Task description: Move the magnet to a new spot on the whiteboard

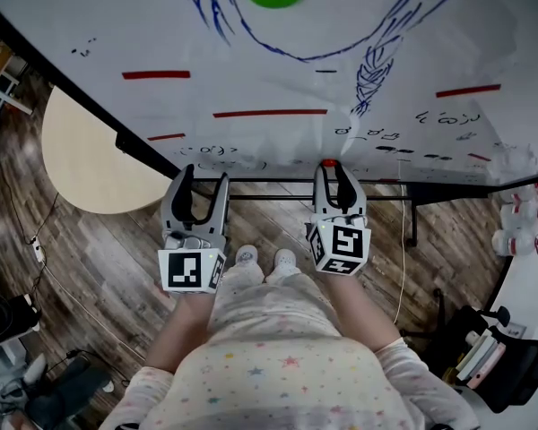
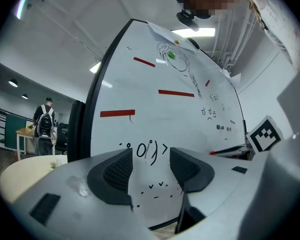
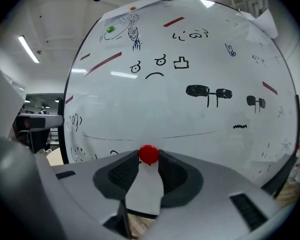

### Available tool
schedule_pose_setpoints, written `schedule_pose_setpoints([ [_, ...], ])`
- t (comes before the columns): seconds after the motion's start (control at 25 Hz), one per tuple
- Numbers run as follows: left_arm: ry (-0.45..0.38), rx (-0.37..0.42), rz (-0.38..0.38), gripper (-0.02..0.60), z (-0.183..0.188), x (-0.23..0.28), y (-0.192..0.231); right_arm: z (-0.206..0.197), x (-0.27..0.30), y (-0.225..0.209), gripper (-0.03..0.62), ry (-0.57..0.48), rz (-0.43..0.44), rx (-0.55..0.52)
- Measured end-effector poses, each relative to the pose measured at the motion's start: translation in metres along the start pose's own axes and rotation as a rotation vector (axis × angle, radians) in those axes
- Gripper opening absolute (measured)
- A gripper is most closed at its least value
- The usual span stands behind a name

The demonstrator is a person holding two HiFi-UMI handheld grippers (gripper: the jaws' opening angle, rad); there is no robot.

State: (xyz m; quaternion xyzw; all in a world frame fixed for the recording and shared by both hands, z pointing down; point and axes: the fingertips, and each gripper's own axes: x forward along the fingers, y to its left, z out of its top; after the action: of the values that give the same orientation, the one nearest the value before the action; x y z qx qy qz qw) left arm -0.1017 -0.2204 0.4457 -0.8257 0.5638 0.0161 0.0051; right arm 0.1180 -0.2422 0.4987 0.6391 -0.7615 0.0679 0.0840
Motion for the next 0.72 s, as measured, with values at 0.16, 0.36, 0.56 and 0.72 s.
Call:
schedule_pose_setpoints([
  [0.16,-0.002,-0.002,0.005,0.215,0.001,-0.003,0.0,-0.001,-0.001,-0.001,0.121,-0.002,0.002,-0.006],
  [0.36,-0.006,0.001,0.008,0.215,0.003,-0.007,-0.002,0.001,-0.004,-0.002,0.115,-0.01,0.004,-0.013],
  [0.56,-0.01,0.006,0.013,0.213,0.006,-0.011,-0.001,-0.004,-0.011,-0.001,0.06,-0.005,0.009,-0.018],
  [0.72,-0.01,0.01,0.009,0.213,0.007,-0.012,-0.004,-0.005,-0.01,-0.001,0.061,-0.006,0.015,-0.017],
])
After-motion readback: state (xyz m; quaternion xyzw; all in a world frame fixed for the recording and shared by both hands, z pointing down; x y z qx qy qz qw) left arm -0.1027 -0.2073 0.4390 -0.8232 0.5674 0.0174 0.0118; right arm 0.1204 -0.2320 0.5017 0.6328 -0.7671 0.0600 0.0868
